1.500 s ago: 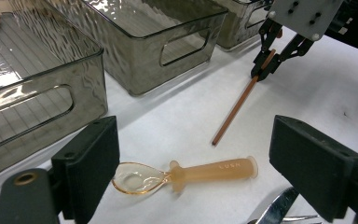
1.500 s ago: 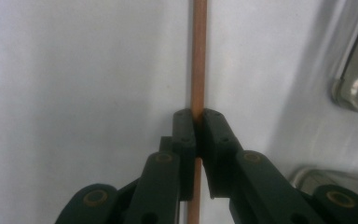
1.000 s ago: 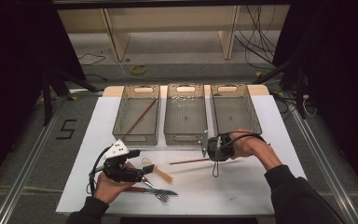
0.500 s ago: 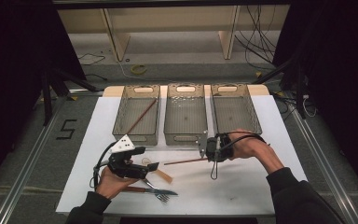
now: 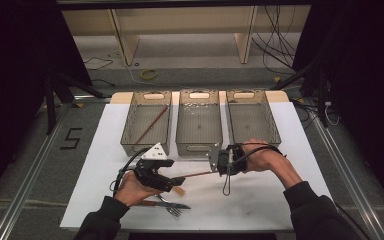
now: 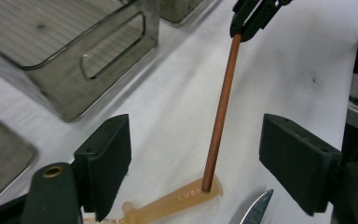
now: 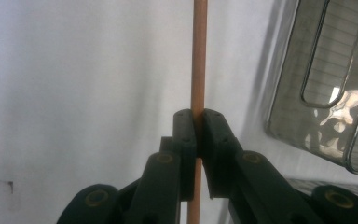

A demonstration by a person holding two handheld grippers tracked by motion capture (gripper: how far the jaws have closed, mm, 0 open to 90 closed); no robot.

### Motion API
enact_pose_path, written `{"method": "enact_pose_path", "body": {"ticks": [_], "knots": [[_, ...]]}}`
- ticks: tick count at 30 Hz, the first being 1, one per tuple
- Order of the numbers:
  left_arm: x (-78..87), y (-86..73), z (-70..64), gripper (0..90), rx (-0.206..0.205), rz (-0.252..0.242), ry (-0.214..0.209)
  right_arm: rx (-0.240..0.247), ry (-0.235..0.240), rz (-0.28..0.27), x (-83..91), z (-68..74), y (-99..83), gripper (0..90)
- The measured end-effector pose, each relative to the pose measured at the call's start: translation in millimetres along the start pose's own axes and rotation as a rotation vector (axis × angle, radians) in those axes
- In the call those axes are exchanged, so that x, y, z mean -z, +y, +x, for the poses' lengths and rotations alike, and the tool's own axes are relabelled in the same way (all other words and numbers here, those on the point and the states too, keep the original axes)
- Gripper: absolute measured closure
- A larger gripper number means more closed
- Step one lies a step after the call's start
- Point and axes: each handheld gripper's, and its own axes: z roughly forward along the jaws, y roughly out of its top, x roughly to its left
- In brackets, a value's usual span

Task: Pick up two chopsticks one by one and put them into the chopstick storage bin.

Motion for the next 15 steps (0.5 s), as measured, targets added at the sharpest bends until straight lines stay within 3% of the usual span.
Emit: {"method": "enact_pose_path", "body": {"ticks": [6,8,15], "knots": [[-10.5,15.0,-6.8,34.0,-0.051,0.072,-0.023,0.000,-0.013,-0.001,2.2,3.0,4.1,84.9],[-12.4,18.4,-7.5,36.5,-0.053,0.080,-0.033,0.019,-0.017,-0.001,2.3,2.3,4.9,84.9],[-19.5,26.6,-8.4,45.7,-0.069,0.139,-0.048,0.009,-0.020,-0.004,2.8,4.2,8.8,84.9]]}}
